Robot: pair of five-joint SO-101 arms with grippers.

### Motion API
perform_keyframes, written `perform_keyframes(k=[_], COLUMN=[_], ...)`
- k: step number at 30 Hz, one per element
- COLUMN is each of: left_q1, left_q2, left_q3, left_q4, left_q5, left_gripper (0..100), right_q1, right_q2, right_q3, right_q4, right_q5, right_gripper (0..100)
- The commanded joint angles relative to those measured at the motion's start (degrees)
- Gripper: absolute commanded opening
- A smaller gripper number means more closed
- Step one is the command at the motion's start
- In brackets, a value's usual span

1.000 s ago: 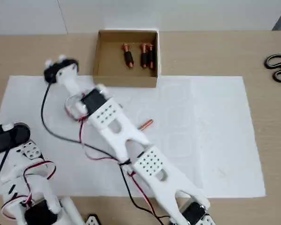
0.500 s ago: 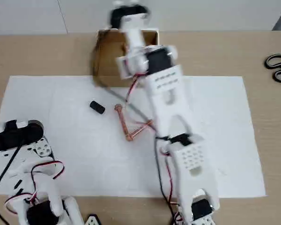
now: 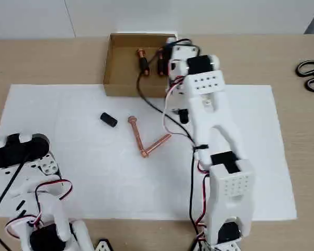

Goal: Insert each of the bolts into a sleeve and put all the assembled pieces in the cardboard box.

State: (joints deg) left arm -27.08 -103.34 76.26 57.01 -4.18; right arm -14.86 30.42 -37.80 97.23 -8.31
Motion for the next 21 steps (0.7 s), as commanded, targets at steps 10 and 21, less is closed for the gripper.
perform_keyframes(k=[10,21], left_q1=[0.1,0.1], left_q2=[-0.7,-0.7], left_q3=[-4.0,-4.0], left_q4=[0.1,0.2], left_q5=[0.4,0.4], left_gripper=[1,1], right_q1=[3.6,3.5], right_q2=[9.8,14.7], right_q3=[-0.2,-0.2], right_q4=[-4.1,-5.7], right_q5=[3.3,2.9], right_gripper=[0.9,17.3])
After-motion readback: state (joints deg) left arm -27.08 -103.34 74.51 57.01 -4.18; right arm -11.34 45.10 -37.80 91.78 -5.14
